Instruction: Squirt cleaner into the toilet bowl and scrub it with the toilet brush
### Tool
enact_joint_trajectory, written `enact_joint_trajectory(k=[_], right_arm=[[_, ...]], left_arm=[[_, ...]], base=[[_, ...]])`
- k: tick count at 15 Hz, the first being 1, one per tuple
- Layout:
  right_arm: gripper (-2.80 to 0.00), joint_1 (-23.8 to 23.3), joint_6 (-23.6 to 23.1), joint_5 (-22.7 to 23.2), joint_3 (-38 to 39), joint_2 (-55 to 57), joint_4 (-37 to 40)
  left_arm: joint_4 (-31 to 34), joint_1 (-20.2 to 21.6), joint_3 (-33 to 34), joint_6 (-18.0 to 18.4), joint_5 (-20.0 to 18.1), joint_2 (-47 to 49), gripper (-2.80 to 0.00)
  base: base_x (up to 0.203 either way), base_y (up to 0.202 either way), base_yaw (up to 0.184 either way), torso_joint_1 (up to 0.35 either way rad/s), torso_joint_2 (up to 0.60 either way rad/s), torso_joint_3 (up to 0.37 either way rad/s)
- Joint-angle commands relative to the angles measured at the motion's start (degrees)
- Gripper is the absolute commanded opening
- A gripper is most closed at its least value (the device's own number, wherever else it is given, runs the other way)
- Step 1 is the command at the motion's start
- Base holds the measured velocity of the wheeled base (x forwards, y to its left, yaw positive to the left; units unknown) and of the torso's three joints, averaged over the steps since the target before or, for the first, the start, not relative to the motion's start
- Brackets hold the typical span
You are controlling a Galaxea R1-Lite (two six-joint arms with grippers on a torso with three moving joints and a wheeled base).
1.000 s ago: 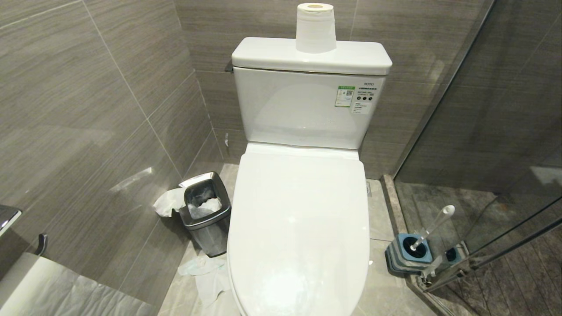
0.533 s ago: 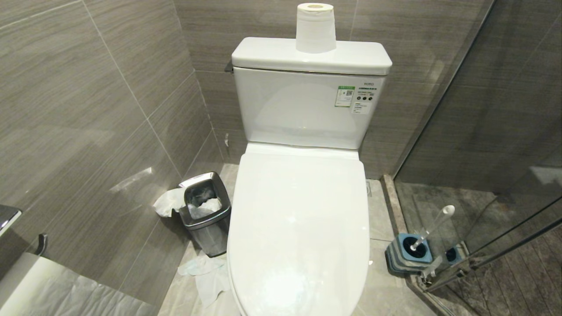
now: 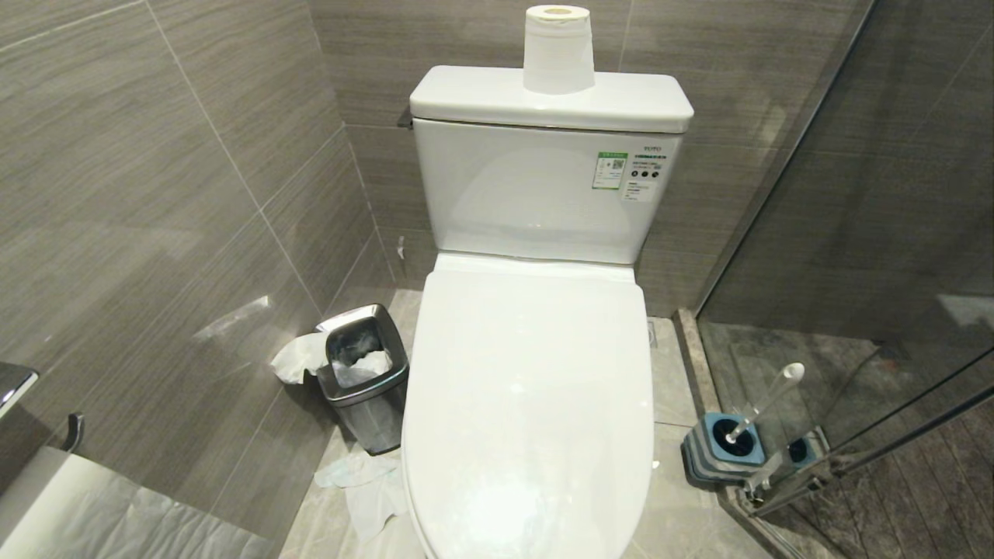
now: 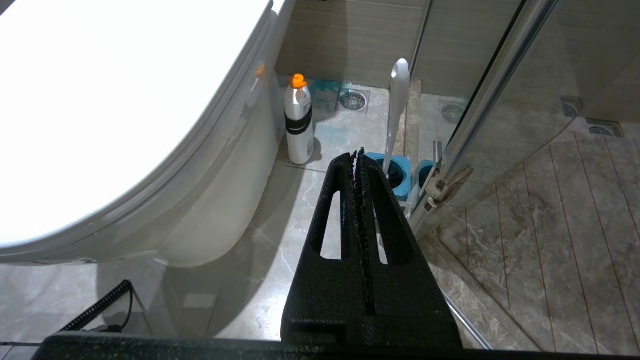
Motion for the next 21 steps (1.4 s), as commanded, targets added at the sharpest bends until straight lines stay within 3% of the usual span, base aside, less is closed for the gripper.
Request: enact_joint_trajectory(k=[1,21], right_arm=[[-2.80,0.00,0.02,-0.04,-0.04,0.02,-0.01],[-2.80,0.00,0.02,0.04,0.05,0.02,0.07]], left_arm=[[0.02,-0.02,0.00,-0.03,-0.02,0.04,-2.80],[0.01,-0.02,0.00,-0.03,-0.09,0.04,-2.80]], base=[[0.000,0.000,0.000,0.000,0.00,0.000],[0.000,0.000,0.000,0.000,0.00,0.000]])
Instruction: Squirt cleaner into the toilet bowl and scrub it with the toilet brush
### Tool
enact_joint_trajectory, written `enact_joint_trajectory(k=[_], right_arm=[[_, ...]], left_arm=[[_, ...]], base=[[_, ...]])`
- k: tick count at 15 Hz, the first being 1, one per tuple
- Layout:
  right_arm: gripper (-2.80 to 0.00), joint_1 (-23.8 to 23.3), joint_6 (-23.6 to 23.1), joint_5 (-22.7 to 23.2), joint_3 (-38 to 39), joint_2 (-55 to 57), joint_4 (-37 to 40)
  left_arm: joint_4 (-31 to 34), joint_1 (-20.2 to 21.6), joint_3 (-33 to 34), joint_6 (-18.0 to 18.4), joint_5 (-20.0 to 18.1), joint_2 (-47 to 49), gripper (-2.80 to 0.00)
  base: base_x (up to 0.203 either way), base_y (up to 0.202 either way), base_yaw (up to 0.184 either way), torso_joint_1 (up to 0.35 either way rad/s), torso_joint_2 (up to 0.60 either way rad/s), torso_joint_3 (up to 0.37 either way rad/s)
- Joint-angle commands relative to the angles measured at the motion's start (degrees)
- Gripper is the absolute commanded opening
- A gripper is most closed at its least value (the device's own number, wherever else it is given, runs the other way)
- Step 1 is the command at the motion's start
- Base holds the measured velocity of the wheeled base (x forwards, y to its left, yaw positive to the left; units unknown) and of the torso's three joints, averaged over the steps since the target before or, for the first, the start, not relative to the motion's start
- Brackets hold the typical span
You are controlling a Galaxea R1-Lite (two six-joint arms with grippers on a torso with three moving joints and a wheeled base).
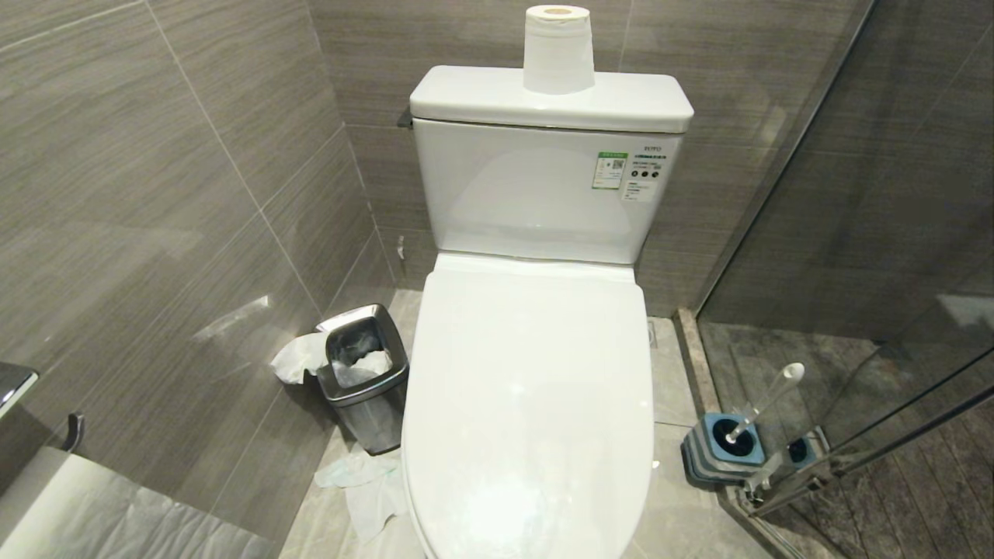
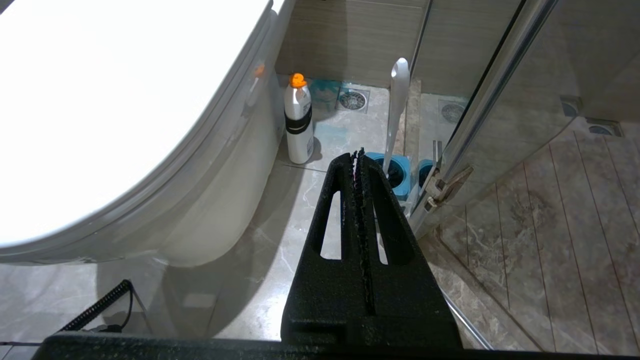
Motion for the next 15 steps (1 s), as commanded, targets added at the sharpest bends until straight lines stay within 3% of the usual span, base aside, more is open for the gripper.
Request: enact_joint_trajectory(k=[1,15], right_arm=[[-2.80,0.00,0.02,-0.04,0.02,0.02,-0.07],[-2.80,0.00,0.08,0.01,-0.06,0.02,-0.05]], left_arm=[[0.05,-0.02,0.00,-0.01,0.00,0.04,-2.80],[0.05,-0.02,0.00,-0.01,0.01,0.04,-2.80]], base=[[0.000,0.000,0.000,0.000,0.00,0.000],[0.000,0.000,0.000,0.000,0.00,0.000]])
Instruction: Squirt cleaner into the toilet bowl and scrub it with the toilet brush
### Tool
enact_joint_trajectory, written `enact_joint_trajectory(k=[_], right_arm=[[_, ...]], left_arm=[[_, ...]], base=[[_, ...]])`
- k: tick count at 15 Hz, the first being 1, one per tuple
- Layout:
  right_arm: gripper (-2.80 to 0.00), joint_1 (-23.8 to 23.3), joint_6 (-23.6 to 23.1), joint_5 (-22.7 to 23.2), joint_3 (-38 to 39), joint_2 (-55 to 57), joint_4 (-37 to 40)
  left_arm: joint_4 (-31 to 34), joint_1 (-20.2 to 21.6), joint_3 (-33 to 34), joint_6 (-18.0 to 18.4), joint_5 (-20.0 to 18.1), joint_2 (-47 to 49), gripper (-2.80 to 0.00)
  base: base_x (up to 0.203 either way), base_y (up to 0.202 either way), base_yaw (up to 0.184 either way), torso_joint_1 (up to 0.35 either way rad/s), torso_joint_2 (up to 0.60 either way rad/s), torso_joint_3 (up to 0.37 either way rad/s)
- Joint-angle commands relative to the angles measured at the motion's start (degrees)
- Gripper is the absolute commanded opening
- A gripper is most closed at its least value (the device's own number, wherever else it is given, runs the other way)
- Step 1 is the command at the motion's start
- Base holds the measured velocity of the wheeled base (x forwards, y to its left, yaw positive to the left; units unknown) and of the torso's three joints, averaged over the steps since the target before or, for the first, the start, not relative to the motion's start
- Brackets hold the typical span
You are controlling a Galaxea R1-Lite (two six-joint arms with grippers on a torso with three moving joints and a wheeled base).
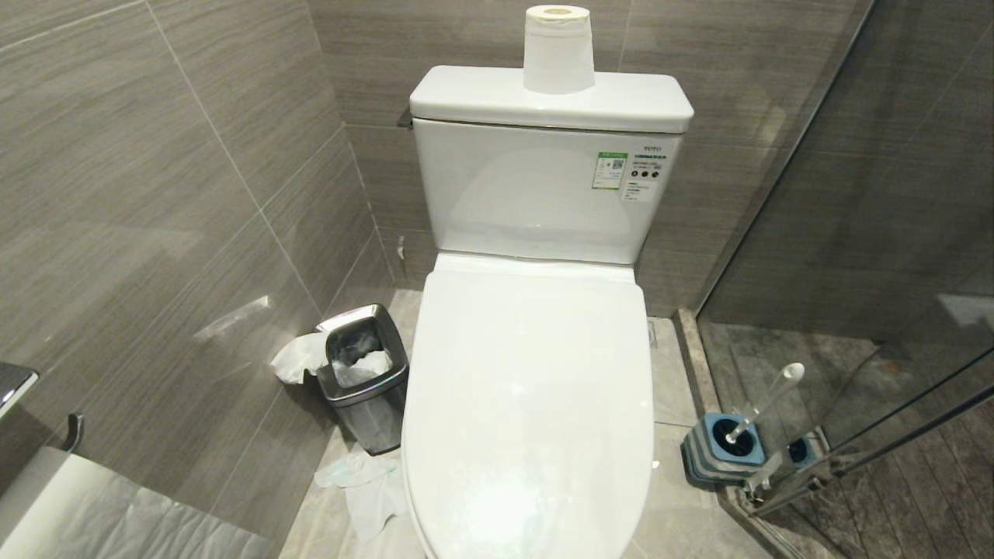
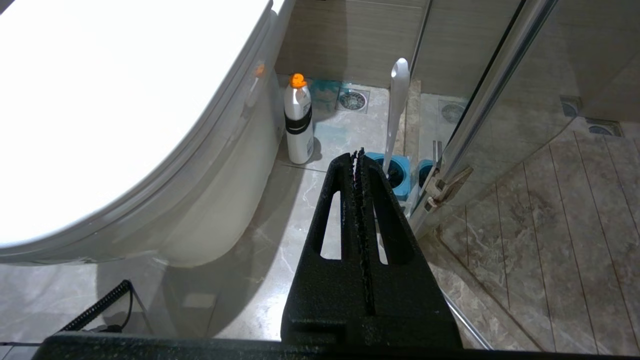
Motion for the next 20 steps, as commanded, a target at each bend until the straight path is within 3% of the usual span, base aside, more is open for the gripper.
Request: enact_joint_trajectory(k=[1,20], right_arm=[[-2.80,0.00,0.00,0.06,0.02,0.02,-0.04],[-2.80,0.00,0.00,0.06,0.02,0.02,-0.03]], left_arm=[[0.02,0.00,0.00,-0.03,0.03,0.04,-2.80],[0.02,0.00,0.00,-0.03,0.03,0.04,-2.80]], base=[[0.000,0.000,0.000,0.000,0.00,0.000],[0.000,0.000,0.000,0.000,0.00,0.000]])
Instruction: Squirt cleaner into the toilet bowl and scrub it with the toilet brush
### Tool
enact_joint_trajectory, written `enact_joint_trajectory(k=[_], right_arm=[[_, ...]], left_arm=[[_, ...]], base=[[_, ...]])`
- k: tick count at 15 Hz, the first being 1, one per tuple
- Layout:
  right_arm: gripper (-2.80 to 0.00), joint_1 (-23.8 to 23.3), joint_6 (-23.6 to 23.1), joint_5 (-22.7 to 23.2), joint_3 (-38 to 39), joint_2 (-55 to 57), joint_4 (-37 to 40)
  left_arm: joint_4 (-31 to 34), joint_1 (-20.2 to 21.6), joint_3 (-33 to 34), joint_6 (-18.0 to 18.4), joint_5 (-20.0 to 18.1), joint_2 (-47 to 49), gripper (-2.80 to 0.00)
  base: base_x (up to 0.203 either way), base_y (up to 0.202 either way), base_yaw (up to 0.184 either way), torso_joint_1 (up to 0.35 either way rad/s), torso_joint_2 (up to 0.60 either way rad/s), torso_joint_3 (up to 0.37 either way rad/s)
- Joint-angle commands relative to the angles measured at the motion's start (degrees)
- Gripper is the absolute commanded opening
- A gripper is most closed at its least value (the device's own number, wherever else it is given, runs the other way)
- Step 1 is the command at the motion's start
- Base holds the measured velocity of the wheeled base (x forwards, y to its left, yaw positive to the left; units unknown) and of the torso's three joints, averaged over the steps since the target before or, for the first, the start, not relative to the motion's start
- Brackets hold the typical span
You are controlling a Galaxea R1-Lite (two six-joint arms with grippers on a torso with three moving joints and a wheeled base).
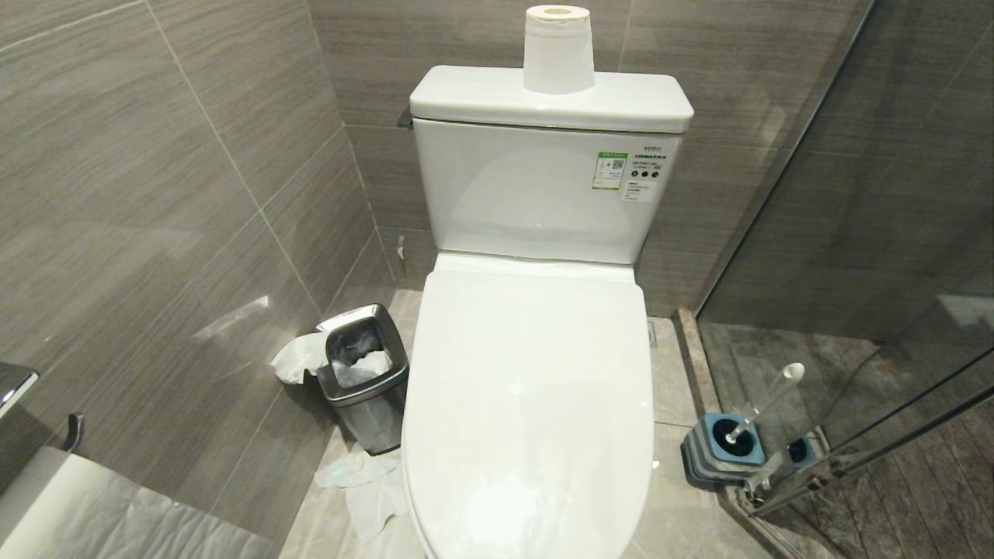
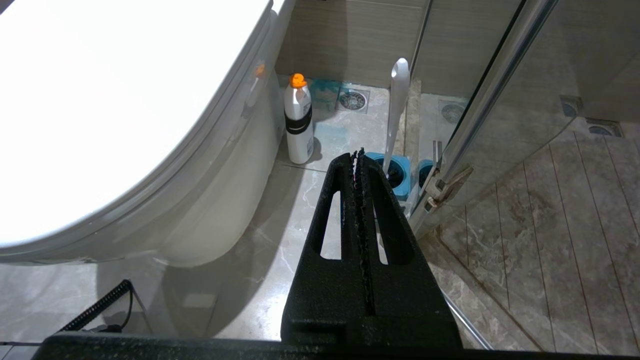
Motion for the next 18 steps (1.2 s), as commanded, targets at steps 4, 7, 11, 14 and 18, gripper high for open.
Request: enact_joint_trajectory(k=[4,7,11,14,18], right_arm=[[-2.80,0.00,0.02,0.04,0.02,0.02,-0.03],[-2.80,0.00,0.02,0.04,-0.06,0.02,-0.05],[-2.80,0.00,0.01,0.04,0.02,0.02,0.04],[-2.80,0.00,0.07,-0.05,0.02,0.02,0.04],[-2.80,0.00,0.11,-0.14,0.02,0.02,0.03]], left_arm=[[0.01,0.00,0.00,-0.01,0.01,0.05,-2.80],[0.01,0.00,0.00,-0.01,0.01,0.05,-2.80],[0.01,0.00,0.00,-0.01,0.01,0.05,-2.80],[0.01,0.00,0.00,-0.01,0.01,0.05,-2.80],[0.01,0.00,0.00,-0.01,0.01,0.05,-2.80]], base=[[0.000,0.000,0.000,0.000,0.00,0.000],[0.000,0.000,0.000,0.000,0.00,0.000],[0.000,0.000,0.000,0.000,0.00,0.000],[0.000,0.000,0.000,0.000,0.00,0.000],[0.000,0.000,0.000,0.000,0.00,0.000]])
